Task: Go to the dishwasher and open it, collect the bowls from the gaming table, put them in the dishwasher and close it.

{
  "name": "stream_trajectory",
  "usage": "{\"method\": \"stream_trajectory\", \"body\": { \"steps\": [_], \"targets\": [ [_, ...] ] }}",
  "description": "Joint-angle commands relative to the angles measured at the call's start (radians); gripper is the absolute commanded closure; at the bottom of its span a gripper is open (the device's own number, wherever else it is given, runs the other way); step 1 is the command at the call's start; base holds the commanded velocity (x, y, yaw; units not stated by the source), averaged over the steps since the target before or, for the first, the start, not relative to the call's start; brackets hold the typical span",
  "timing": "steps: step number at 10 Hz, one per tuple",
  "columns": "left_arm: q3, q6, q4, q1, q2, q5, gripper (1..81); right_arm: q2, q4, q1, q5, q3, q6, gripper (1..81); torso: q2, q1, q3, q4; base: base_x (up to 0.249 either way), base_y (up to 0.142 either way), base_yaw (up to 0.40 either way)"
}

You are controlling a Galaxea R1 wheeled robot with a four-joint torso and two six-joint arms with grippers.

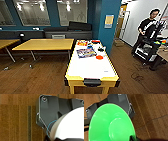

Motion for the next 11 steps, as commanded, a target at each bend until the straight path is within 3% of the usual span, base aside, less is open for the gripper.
{"method": "stream_trajectory", "body": {
  "steps": [1, 5, 6, 7, 8, 9, 11],
  "targets": [
    [-0.006, 0.005, 0.012, -0.017, -0.024, 0.050, 81.1, -0.031, -0.017, 0.023, -0.066, -0.002, -0.004, 81.1, 0.000, 0.000, 0.000, 0.000, -0.128, 0.000, 0.000],
    [-0.044, 0.005, 0.012, -0.017, 0.000, 0.050, 81.1, -0.016, -0.017, 0.023, -0.065, -0.003, -0.013, 81.1, -0.001, -0.002, 0.001, 0.000, -0.058, 0.000, 0.000],
    [-0.043, 0.005, 0.012, -0.017, 0.001, 0.050, 81.1, -0.016, -0.017, 0.025, -0.065, -0.003, -0.013, 81.1, -0.001, -0.003, 0.037, 0.000, 0.000, 0.000, 0.000],
    [-0.043, 0.003, 0.011, -0.017, 0.001, 0.050, 81.1, -0.016, -0.017, 0.026, -0.065, -0.002, -0.013, 81.1, -0.001, -0.002, 0.067, -0.023, 0.000, 0.000, 0.000],
    [-0.043, 0.003, 0.009, -0.017, 0.003, 0.050, 81.1, -0.016, -0.017, 0.026, -0.065, -0.002, -0.015, 81.1, 0.000, -0.002, 0.088, -0.026, 0.000, 0.000, 0.000],
    [-0.044, 0.003, 0.009, -0.017, 0.004, 0.050, 81.1, -0.014, -0.017, 0.026, -0.065, -0.003, -0.013, 81.1, 0.000, -0.002, 0.043, -0.005, 0.000, 0.000, 0.000],
    [-0.044, 0.003, 0.005, -0.017, 0.004, 0.050, 81.1, -0.011, -0.017, 0.026, -0.065, -0.005, -0.015, 81.1, -0.001, -0.003, 0.081, -0.017, 0.000, 0.000, 0.000]
  ]
}}
